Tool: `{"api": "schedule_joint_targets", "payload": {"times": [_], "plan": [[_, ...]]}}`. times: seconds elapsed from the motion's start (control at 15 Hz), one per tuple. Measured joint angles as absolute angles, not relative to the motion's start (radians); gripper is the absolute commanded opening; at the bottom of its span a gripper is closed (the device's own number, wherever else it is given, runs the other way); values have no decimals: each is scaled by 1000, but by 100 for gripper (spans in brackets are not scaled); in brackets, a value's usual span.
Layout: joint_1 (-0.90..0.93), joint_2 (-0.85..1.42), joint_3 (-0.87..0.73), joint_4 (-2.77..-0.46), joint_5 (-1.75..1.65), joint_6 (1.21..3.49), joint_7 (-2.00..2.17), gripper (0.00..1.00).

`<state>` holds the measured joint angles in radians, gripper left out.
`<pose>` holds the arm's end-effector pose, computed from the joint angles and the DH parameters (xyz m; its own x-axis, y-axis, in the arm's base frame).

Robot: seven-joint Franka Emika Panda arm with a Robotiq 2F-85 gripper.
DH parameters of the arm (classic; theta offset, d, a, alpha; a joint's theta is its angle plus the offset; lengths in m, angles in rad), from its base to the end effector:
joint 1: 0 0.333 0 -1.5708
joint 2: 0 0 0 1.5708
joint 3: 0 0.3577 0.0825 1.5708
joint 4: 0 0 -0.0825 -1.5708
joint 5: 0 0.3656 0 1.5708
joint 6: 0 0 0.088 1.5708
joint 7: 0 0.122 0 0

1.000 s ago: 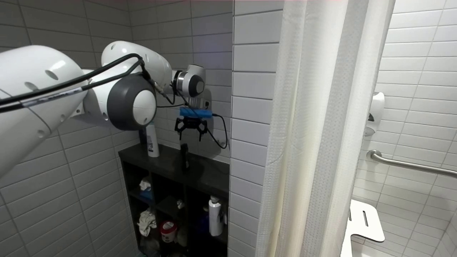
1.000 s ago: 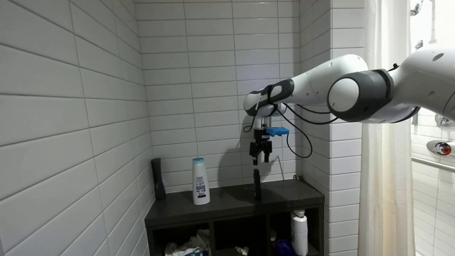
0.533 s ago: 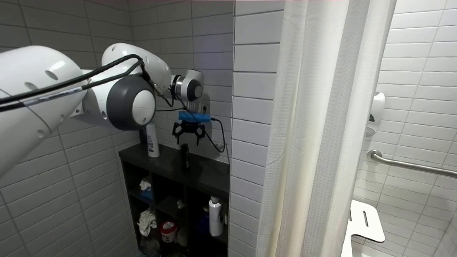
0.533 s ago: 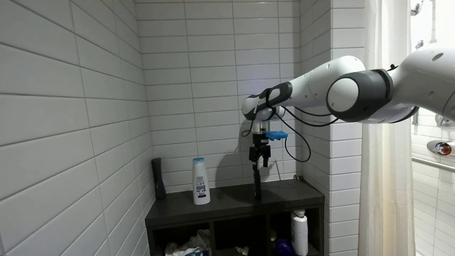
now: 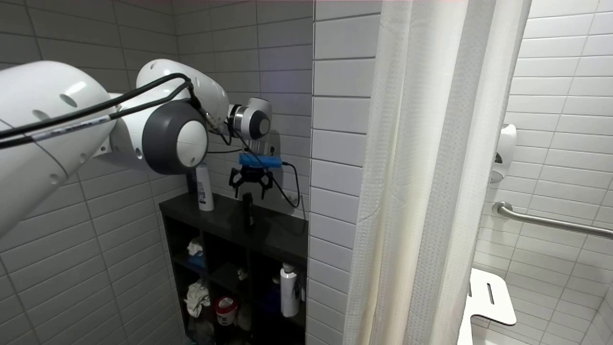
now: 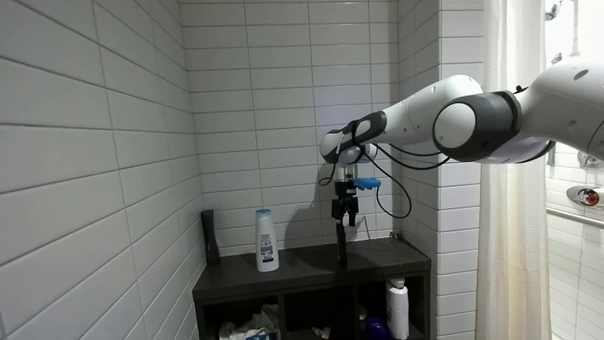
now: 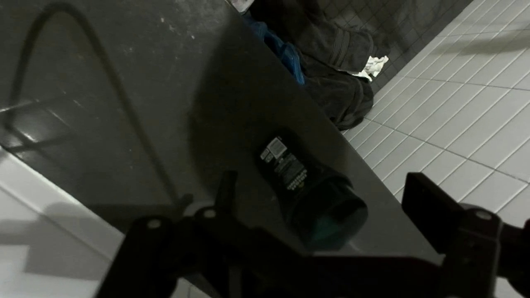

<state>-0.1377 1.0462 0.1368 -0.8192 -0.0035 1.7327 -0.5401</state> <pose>0.7945 -0.0494 0.2845 0.8841 0.4646 -0.0502 0.4516 -0.8771 -0.1638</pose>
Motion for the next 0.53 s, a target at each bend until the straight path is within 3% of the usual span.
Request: {"api": "schedule_joint_targets", "payload": {"times": [0.53], "plan": [[-138,1045,136,-832,-13,1732,-563,100]]}}
